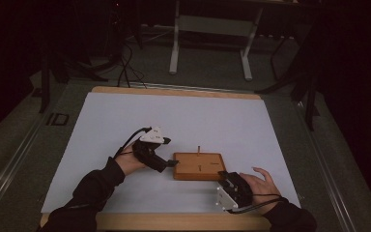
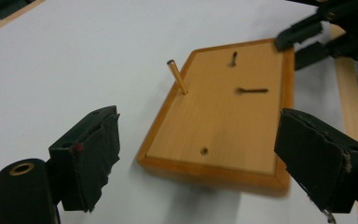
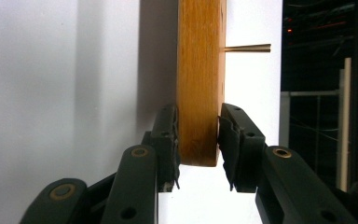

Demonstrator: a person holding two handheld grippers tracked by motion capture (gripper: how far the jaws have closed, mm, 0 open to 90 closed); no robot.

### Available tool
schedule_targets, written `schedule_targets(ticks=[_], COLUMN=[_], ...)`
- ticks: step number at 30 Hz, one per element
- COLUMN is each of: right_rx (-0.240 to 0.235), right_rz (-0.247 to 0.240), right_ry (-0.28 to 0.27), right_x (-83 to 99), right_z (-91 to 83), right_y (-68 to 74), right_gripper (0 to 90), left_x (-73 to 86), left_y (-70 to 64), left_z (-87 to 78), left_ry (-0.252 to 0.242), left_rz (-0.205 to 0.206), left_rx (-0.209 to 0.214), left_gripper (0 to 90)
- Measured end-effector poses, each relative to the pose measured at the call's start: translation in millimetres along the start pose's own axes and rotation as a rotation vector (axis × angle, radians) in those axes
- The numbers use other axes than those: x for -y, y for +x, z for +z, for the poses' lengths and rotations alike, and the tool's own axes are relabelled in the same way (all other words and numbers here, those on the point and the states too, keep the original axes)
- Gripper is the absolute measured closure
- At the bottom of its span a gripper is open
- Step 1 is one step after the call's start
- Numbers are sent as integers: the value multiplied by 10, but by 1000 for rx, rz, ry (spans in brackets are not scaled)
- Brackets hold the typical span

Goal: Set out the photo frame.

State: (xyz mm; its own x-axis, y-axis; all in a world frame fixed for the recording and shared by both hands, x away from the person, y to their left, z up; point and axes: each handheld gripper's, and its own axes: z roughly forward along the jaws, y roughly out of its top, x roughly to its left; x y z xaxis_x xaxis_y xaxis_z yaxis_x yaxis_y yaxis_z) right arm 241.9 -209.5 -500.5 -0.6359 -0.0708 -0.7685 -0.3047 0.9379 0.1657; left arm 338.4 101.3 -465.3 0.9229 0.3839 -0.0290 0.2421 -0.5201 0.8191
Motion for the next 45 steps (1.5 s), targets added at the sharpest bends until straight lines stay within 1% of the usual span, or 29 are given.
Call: schedule_targets(ticks=[4, 6, 9, 13, 16, 18, 21, 23, 27, 28, 31, 32, 33, 34, 36, 37, 38, 40, 41, 43, 44, 45], right_rx=[-36, -53, -80, -125, -148, -162, -182, -200, -223, -232, -254, -254, -258, -275, -291, -300, -301, -317, -318, -338, -338, -337], right_rz=[9, 14, 20, 24, 25, 28, 41, 45, 64, 83, 115, 115, 111, 126, 137, 143, 147, 163, 169, 184, 191, 188], right_ry=[-4, -10, -20, -21, -20, -27, -36, -37, -50, -59, -72, -72, -74, -77, -80, -77, -75, -71, -69, -69, -68, -69], right_x=[4, 10, 33, 44, 53, 66, 81, 86, 104, 117, 138, 138, 142, 154, 165, 171, 172, 179, 185, 200, 204, 210], right_z=[-3, -6, -4, 2, 10, 15, 22, 28, 41, 47, 62, 62, 67, 79, 97, 106, 119, 148, 164, 200, 211, 227], right_y=[-88, -131, -204, -321, -392, -437, -503, -545, -615, -653, -724, -724, -749, -797, -855, -891, -925, -1000, -1039, -1119, -1138, -1163], right_gripper=[682, 683, 683, 682, 683, 683, 683, 683, 682, 682, 683, 683, 683, 683, 683, 684, 685, 687, 688, 687, 687, 687], left_x=[81, 131, 218, 346, 427, 463, 505, 532, 570, 579, 611, 611, 633, 643, 660, 666, 673, 685, 691, 701, 707, 714], left_y=[-49, -92, -161, -231, -293, -323, -349, -366, -401, -405, -404, -404, -398, -395, -394, -396, -397, -399, -400, -398, -397, -397], left_z=[-122, -170, -235, -287, -299, -297, -296, -297, -289, -289, -288, -288, -287, -285, -283, -281, -280, -273, -270, -266, -265, -263], left_ry=[-7, 0, 16, 6, 1, 1, -16, -33, -39, -41, -51, -51, -58, -57, -65, -63, -61, -61, -58, -53, -54, -58], left_rz=[-15, -9, -15, -51, -58, -62, -78, -85, -82, -82, -91, -91, -102, -101, -112, -111, -107, -115, -111, -108, -113, -117], left_rx=[-9, -10, 0, 7, 13, 10, 12, 5, -10, -11, -18, -18, -21, -29, -24, -26, -28, -23, -28, -32, -32, -30], left_gripper=[145, 141, 120, 105, 91, 84, 84, 84, 84, 84, 84, 84, 84, 84, 84, 84, 84, 84, 84, 84, 84, 84])
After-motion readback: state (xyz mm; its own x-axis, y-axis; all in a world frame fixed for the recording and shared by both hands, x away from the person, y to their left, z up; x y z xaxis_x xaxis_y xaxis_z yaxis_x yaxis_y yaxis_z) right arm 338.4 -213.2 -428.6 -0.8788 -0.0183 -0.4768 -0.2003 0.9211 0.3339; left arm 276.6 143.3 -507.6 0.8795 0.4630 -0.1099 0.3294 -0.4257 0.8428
